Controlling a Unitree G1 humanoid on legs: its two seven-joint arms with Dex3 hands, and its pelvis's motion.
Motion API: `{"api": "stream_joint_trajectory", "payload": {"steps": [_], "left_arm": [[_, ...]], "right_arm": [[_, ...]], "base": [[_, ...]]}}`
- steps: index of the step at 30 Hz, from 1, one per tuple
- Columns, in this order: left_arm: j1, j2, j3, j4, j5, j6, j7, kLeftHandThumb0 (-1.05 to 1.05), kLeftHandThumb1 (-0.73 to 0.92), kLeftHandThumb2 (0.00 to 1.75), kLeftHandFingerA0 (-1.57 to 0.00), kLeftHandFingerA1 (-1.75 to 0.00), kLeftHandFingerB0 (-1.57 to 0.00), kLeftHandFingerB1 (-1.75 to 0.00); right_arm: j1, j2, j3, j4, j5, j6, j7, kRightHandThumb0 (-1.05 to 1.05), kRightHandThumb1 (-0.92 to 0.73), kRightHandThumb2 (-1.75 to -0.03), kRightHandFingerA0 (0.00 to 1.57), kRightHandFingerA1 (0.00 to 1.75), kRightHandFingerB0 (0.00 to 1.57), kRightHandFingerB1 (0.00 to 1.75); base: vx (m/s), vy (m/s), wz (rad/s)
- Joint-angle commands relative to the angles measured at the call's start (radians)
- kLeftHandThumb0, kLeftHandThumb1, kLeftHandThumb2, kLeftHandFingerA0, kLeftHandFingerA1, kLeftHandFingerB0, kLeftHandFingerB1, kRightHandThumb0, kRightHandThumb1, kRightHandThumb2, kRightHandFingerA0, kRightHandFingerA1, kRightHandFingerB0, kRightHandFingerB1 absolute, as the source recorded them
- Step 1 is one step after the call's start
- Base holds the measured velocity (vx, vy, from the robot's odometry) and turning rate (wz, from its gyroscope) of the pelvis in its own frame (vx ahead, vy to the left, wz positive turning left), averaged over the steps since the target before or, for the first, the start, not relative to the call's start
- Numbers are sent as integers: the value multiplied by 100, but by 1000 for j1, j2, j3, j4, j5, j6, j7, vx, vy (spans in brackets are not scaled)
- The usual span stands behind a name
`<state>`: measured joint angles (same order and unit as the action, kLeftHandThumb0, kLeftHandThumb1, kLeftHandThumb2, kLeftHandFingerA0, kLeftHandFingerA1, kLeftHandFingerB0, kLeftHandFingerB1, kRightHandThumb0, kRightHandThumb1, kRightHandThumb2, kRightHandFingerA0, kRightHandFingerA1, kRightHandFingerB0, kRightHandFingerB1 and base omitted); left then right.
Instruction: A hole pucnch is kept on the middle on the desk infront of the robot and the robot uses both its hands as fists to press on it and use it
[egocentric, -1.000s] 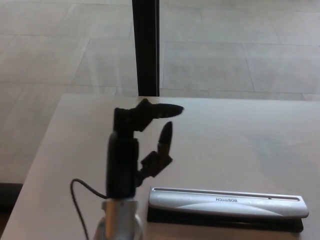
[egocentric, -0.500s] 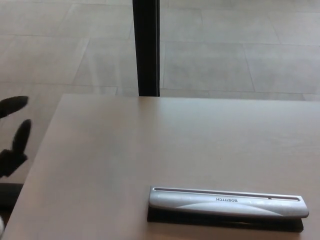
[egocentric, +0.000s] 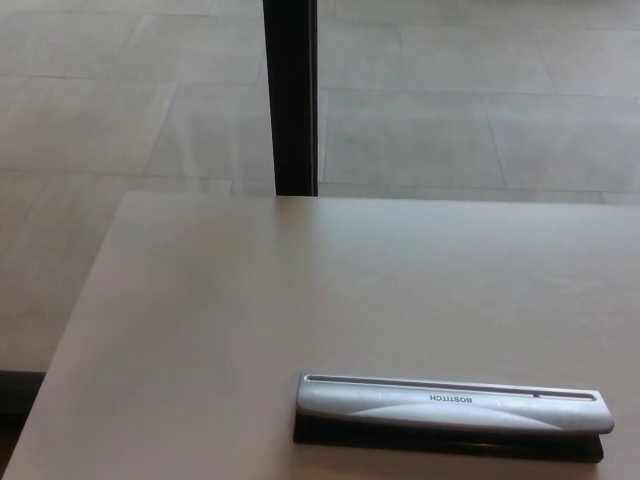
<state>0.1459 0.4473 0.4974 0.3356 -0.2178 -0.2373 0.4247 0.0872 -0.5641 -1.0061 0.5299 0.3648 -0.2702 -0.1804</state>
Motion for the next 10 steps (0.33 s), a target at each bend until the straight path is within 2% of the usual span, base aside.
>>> {"api": "stream_joint_trajectory", "payload": {"steps": [1,2,3,4,5,6,7,8,9,10], "left_arm": [[54,-145,219,374,-239,78,-86,-80,42,109,-115,-94,-77,-95],[46,-147,211,408,-233,107,-97,-79,50,94,-120,-87,-76,-98],[52,-144,184,442,-199,114,-111,-77,48,98,-117,-86,-83,-98],[50,-145,181,448,-192,112,-115,-77,48,98,-117,-86,-83,-98],[58,-137,147,524,-156,132,-157,-74,46,100,-114,-85,-87,-98],[54,-138,142,539,-150,130,-163,-74,46,100,-114,-85,-87,-98],[52,-138,144,581,-171,202,-209,-69,39,106,-108,-95,-88,-93],[45,-137,146,616,-181,240,-232,-62,39,99,-104,-88,-84,-90],[40,-134,143,631,-179,258,-230,-63,38,107,-107,-96,-82,-90],[35,-132,143,640,-179,261,-230,-63,38,107,-107,-96,-82,-90]], "right_arm": [[-64,236,-211,184,339,199,-144,-92,-75,-63,71,125,49,117],[-59,245,-201,192,322,198,-140,-88,-58,-112,64,109,54,97],[-50,272,-194,164,323,206,-132,-85,-54,-107,62,116,63,111],[-46,274,-200,159,324,210,-130,-85,-54,-107,62,116,63,111],[-37,297,-189,160,300,207,-149,-78,-68,-69,62,139,54,117],[-35,297,-191,157,299,210,-152,-78,-68,-69,62,139,54,117],[-23,333,-180,124,307,240,-147,-74,-69,-69,42,131,35,121],[-23,345,-176,123,311,266,-147,-75,-71,-71,47,142,35,122],[-30,346,-178,139,313,267,-141,-73,-66,-76,66,158,40,135],[-34,347,-179,141,314,268,-140,-73,-66,-76,66,158,40,135]], "base": [[0,0,0],[0,0,0],[0,0,0],[0,0,0],[0,0,0],[0,0,0],[0,0,0],[0,0,0],[0,0,0],[0,0,0]]}}
